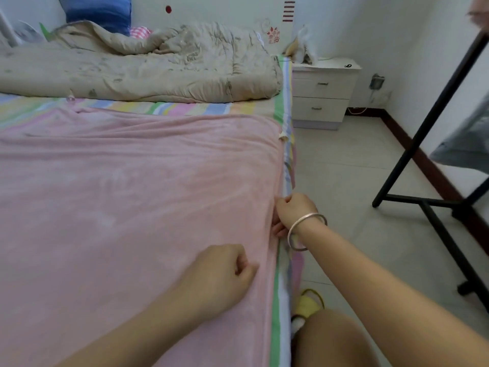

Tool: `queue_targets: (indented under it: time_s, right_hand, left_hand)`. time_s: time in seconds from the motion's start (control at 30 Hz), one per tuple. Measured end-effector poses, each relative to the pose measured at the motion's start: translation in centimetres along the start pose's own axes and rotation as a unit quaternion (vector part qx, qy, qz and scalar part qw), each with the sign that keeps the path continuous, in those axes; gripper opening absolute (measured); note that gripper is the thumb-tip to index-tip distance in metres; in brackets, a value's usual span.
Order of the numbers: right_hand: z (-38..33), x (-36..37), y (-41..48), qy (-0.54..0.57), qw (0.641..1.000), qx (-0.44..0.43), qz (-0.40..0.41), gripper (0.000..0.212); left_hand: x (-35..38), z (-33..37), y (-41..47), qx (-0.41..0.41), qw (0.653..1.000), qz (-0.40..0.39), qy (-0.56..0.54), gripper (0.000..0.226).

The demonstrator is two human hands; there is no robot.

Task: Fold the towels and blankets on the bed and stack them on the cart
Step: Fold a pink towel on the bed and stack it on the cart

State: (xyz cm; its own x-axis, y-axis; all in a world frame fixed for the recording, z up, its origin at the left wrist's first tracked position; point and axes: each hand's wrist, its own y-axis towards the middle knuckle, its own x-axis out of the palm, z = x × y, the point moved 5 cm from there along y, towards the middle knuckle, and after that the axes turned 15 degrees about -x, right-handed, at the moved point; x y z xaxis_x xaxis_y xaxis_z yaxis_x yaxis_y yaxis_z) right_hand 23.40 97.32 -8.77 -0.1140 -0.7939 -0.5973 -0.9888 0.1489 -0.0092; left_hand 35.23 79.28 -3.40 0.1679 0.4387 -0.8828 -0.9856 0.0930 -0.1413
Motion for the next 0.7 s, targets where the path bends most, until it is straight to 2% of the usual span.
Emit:
queue_targets:
  time_s: [0.13, 0.3, 0.47, 0.57, 0.63, 0.7]
  right_hand:
    - [-2.2, 0.8, -4.6, -0.012, 0.999, 0.012, -0.035, 0.067]
    - [-2.9, 0.4, -6.7, -0.126, 0.991, 0.024, 0.042, 0.043]
    - [-2.6, -0.6, -7.5, -0.120, 0.991, 0.018, 0.056, 0.040]
    - [-1.5, -1.1, -7.6, -0.148, 0.988, 0.004, 0.046, 0.043]
    - [-1.1, -0.7, -8.0, -0.155, 0.987, 0.005, 0.047, 0.044]
    - [-1.2, -0.5, -8.5, -0.164, 0.984, 0.013, 0.062, 0.044]
  left_hand:
    - [0.7, 0.3, -2.6, -0.010, 1.000, -0.010, 0.026, 0.043]
    - [1.4, 2.2, -4.0, -0.003, 0.996, 0.032, 0.086, 0.038]
    - [1.2, 4.3, -4.1, 0.035, 0.995, -0.043, 0.083, 0.026]
    - [2.1, 4.5, -4.4, 0.056, 0.995, -0.048, 0.073, 0.027]
    - [2.6, 3.7, -4.7, 0.057, 0.996, -0.063, 0.038, 0.019]
    - [3.0, 2.5, -5.0, 0.026, 0.987, -0.134, -0.089, 0.012]
